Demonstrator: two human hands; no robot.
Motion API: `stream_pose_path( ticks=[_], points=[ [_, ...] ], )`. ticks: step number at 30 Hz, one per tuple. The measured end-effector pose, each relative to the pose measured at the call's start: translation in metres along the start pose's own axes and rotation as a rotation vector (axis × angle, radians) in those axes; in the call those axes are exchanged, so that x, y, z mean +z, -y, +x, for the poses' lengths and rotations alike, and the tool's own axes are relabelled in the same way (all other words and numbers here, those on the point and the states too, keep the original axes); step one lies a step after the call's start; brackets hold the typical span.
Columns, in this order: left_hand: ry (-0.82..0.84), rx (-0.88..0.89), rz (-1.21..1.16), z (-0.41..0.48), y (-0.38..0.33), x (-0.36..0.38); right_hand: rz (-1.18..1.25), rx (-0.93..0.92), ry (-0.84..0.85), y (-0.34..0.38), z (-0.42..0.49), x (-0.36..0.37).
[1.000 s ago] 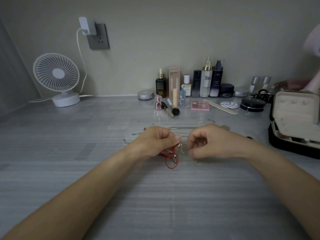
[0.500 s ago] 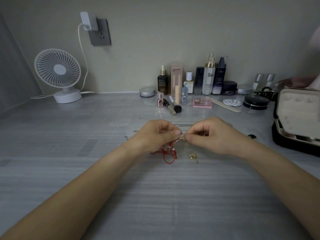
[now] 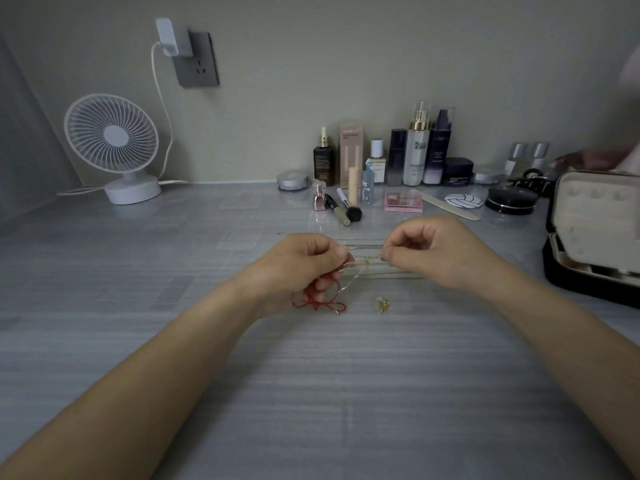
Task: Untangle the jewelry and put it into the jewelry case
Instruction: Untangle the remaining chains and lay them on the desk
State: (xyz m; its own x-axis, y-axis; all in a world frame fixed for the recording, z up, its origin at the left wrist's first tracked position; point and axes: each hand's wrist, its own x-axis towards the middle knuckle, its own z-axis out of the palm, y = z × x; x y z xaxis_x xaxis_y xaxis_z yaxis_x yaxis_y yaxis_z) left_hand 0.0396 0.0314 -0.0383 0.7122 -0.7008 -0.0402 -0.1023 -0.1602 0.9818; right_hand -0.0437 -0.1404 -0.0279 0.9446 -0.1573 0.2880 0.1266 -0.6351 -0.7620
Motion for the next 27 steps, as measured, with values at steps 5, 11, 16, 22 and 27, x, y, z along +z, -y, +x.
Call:
stream_pose_path(
  ticks=[5, 11, 16, 22, 27],
  points=[
    [0.043, -0.02, 0.017, 0.0001, -0.0016, -0.0013, 0.023, 0.032, 0.009, 0.0018, 0.0006, 0.0001],
    [0.001, 0.029, 0.166, -0.0031, -0.004, -0.0014, 0.054, 0.047, 0.007, 0.004, 0.0008, 0.0018],
    [-0.034, -0.026, 0.088, -0.0005, -0.0044, -0.0045, 0.058, 0.063, -0.014, 0.0011, 0.0011, 0.0004],
    [-0.035, -0.027, 0.03, 0.0002, -0.0033, -0.0077, 0.071, 0.03, 0.187, 0.0013, -0.0008, -0.0019],
    [-0.028, -0.021, 0.024, 0.0, -0.0032, -0.0046, 0.038, -0.027, 0.198, -0.0011, -0.0018, 0.0071]
  ],
)
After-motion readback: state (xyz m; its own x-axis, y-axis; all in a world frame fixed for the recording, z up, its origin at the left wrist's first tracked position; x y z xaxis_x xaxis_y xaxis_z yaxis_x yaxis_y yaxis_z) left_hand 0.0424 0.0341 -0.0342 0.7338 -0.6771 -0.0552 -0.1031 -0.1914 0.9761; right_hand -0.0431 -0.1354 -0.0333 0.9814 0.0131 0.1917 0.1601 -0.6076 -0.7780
